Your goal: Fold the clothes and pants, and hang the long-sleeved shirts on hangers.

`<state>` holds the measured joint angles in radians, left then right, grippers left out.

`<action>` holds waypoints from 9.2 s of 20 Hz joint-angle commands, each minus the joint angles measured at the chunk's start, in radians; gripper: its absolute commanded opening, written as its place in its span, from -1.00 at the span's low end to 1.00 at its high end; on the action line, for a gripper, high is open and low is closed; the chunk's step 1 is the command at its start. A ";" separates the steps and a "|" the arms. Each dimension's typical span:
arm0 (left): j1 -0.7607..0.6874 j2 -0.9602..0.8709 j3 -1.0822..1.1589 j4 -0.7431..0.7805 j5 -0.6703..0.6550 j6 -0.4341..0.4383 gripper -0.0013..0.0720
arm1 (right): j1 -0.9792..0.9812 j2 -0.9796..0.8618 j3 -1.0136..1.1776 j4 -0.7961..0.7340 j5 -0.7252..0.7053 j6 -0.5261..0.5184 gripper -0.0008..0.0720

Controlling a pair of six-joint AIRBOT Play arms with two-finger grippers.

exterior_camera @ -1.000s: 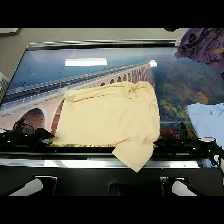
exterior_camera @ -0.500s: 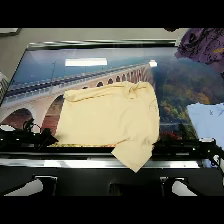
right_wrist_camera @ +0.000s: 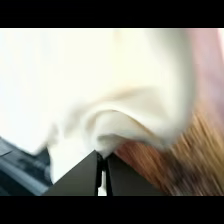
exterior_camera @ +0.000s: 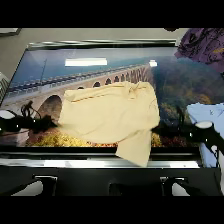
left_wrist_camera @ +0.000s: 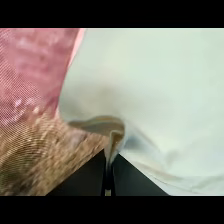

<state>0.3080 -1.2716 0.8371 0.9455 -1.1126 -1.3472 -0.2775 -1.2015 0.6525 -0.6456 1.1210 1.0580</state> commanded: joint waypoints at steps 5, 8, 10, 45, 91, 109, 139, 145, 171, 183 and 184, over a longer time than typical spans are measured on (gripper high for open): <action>-0.139 0.017 0.849 0.157 0.092 -0.160 -0.92 | 0.221 0.023 0.968 -0.280 -0.179 0.346 -0.88; -0.142 0.057 1.182 0.321 0.089 -0.257 -0.92 | 0.222 0.043 1.333 -0.398 -0.079 0.398 -0.88; -0.142 0.126 1.277 0.434 0.086 -0.319 -0.92 | 0.222 0.102 1.468 -0.446 -0.028 0.404 -0.88; -0.252 -0.574 0.867 0.525 -0.021 -0.353 -0.92 | 0.373 -0.749 1.278 -0.808 -0.005 0.635 -0.88; 0.077 -0.008 0.261 0.494 -0.317 -0.401 0.96 | -0.095 0.042 -0.151 -0.192 0.106 0.145 0.35; 0.254 0.039 -0.008 0.203 -0.265 -0.216 0.96 | 0.152 0.052 -0.193 -0.275 -0.087 0.271 -0.87; 0.193 -0.010 -0.275 -0.031 -0.150 -0.048 -0.91 | 0.152 0.168 -0.193 -0.262 -0.069 0.340 -0.88; 0.195 0.153 -0.227 0.077 -0.236 -0.199 -0.91 | 0.152 0.376 -0.193 -0.340 0.074 0.453 -0.88; -0.129 -0.233 0.331 0.212 0.092 -0.276 -0.92 | 0.339 -0.346 0.765 -0.729 0.096 0.460 -0.88; -0.151 -0.449 0.471 0.208 0.051 -0.277 -0.21 | 0.338 -0.516 0.846 -0.628 0.008 0.503 -0.54; -0.149 -0.449 0.481 0.208 0.046 -0.277 0.29 | 0.332 -0.511 0.853 -0.605 0.030 0.514 -0.24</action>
<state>0.1616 -1.7058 1.3041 1.1439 -1.0622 -1.6245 0.0586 -1.7031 1.4960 -1.3163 1.1507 1.5547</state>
